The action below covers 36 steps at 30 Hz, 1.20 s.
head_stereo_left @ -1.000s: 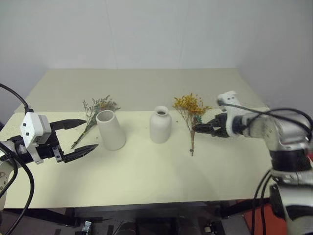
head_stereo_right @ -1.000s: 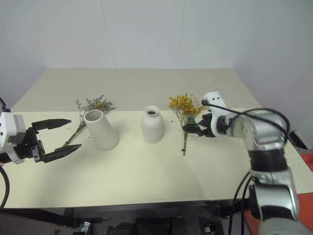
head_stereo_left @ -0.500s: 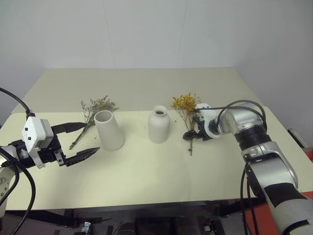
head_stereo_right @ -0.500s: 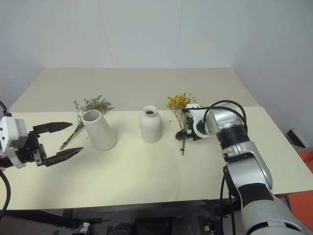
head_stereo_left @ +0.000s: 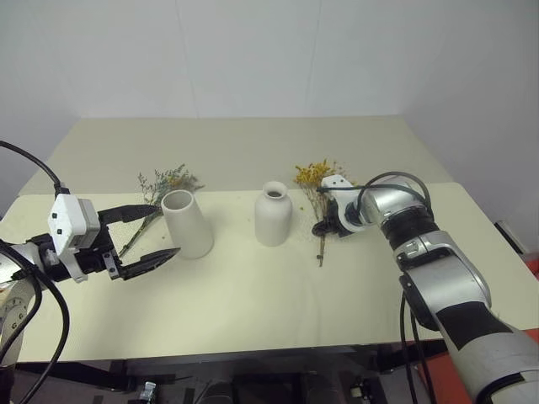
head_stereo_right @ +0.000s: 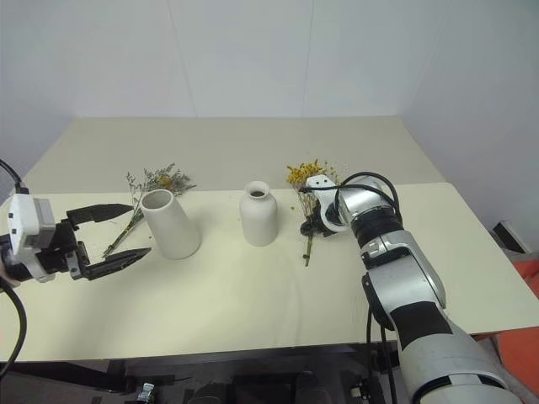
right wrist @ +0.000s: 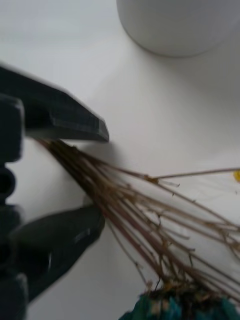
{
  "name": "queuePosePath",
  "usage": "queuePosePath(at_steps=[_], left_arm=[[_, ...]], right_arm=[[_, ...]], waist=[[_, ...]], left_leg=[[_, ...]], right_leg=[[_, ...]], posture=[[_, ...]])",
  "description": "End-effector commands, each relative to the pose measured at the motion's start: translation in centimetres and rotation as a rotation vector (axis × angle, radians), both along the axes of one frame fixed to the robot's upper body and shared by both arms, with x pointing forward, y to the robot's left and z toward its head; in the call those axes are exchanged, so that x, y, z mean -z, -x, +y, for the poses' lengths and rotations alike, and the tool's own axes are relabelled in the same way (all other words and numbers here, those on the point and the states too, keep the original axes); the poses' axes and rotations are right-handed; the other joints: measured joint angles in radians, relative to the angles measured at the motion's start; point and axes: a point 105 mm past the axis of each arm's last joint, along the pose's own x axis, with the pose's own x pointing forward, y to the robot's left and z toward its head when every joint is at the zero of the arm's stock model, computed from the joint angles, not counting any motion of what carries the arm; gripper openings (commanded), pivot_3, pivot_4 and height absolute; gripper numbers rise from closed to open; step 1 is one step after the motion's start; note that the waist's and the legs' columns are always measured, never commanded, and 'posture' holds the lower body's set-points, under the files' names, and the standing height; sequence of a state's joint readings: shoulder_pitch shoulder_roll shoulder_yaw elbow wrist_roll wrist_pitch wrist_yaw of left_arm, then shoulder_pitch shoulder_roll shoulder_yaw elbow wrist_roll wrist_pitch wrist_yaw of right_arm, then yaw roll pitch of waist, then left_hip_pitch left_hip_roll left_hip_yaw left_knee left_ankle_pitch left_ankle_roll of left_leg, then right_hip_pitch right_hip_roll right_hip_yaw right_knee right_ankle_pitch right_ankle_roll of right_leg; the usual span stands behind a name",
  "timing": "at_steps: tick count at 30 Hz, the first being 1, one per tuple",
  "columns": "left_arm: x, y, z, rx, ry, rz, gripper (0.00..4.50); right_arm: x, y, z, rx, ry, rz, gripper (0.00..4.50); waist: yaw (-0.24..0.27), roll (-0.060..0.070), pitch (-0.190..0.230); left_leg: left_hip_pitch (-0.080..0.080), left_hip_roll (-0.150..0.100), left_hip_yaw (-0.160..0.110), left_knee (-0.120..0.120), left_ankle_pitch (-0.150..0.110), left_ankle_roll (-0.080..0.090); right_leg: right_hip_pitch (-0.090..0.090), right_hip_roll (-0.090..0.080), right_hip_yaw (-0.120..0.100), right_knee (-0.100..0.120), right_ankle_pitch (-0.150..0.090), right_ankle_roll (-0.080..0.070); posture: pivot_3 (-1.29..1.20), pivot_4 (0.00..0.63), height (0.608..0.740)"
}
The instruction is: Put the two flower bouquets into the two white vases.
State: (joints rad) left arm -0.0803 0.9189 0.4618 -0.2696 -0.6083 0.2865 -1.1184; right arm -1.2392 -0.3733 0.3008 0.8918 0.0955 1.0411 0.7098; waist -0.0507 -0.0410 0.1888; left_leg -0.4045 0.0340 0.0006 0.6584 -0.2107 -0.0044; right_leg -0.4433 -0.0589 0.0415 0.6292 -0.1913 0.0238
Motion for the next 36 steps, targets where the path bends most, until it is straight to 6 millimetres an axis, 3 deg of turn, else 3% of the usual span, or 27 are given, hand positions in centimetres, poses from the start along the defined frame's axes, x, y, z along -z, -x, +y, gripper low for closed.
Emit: queuePosePath(at_steps=[1,6,10,15,19,21,26,28,30,36], left_arm=[[-0.7,0.1,-0.1,0.004,-0.004,-0.038,4.50],[-0.7,0.0,-0.1,0.002,-0.003,-0.042,4.50],[-1.5,-0.8,-0.6,0.011,0.021,-0.073,4.50],[-2.5,-3.9,-2.0,-0.008,0.008,-0.089,4.50],[-3.7,-6.8,-4.4,0.020,0.009,-0.078,4.50],[-4.4,-7.9,-5.7,0.052,0.005,-0.083,4.50],[-5.0,-9.7,-7.6,0.123,-0.052,-0.101,4.50],[-5.2,-9.9,-8.1,0.149,-0.062,-0.109,4.50],[-5.4,-10.0,-8.4,0.168,-0.064,-0.115,4.50],[-6.0,-10.1,-9.6,0.227,-0.072,-0.122,4.50]], right_arm=[[-1.0,-0.2,0.3,-0.010,-0.011,-0.023,0.96],[-1.1,-0.3,0.0,0.005,-0.015,-0.023,0.96],[-3.4,-0.8,-0.7,0.024,-0.064,-0.111,0.96],[-7.1,-1.4,-1.6,0.076,-0.178,-0.257,0.96],[-8.5,-1.3,-2.1,0.103,-0.252,-0.319,0.96],[-8.3,-1.1,-2.1,0.114,-0.261,-0.310,0.96],[-4.9,-0.7,-1.9,0.135,-0.187,-0.173,0.96],[-4.3,-0.5,-1.7,0.127,-0.180,-0.139,0.60],[-4.2,-0.4,-1.5,0.117,-0.187,-0.131,0.10],[-5.8,-0.5,-1.6,0.106,-0.200,-0.176,0.04]], waist=[[0.000,0.000,0.000],[0.000,0.000,0.000],[0.003,0.000,0.000],[0.011,0.000,0.000],[0.011,0.000,0.000],[0.009,0.000,0.000],[-0.007,0.000,0.000],[-0.011,0.000,0.000],[-0.014,0.000,0.000],[-0.013,0.000,0.000]], left_leg=[[0.000,0.000,0.000,0.000,0.000,0.000],[0.000,0.000,0.000,0.000,0.000,0.000],[0.000,0.000,0.000,0.000,0.000,0.000],[-0.001,-0.001,-0.001,0.000,0.000,0.000],[-0.001,-0.001,-0.001,0.000,0.000,0.000],[-0.002,-0.001,-0.001,0.000,0.000,0.000],[-0.002,-0.001,-0.001,0.000,0.000,0.000],[-0.002,-0.001,-0.001,0.000,0.000,0.000],[-0.002,-0.001,-0.001,0.000,0.000,0.000],[-0.003,-0.001,-0.001,0.000,0.000,0.000]], right_leg=[[0.000,0.000,0.000,0.000,0.000,0.000],[0.000,0.000,0.000,0.000,0.000,0.000],[0.000,0.000,0.000,0.000,0.000,0.000],[0.000,0.000,-0.001,0.000,0.000,0.000],[0.001,0.000,-0.001,-0.001,0.000,0.001],[0.000,0.000,-0.001,-0.001,0.001,0.001],[0.000,0.000,0.000,0.000,0.001,0.001],[-0.001,0.000,0.000,0.000,0.001,0.001],[-0.001,0.000,0.000,0.000,0.001,0.001],[-0.002,0.000,0.000,0.000,0.001,0.001]], posture=[[0.00,0.150,0.740],[0.00,0.150,0.740],[0.00,0.150,0.740],[0.00,0.150,0.740],[0.00,0.150,0.740],[0.00,0.150,0.740],[0.00,0.150,0.740],[0.00,0.150,0.740],[0.00,0.150,0.740],[0.00,0.150,0.740]])
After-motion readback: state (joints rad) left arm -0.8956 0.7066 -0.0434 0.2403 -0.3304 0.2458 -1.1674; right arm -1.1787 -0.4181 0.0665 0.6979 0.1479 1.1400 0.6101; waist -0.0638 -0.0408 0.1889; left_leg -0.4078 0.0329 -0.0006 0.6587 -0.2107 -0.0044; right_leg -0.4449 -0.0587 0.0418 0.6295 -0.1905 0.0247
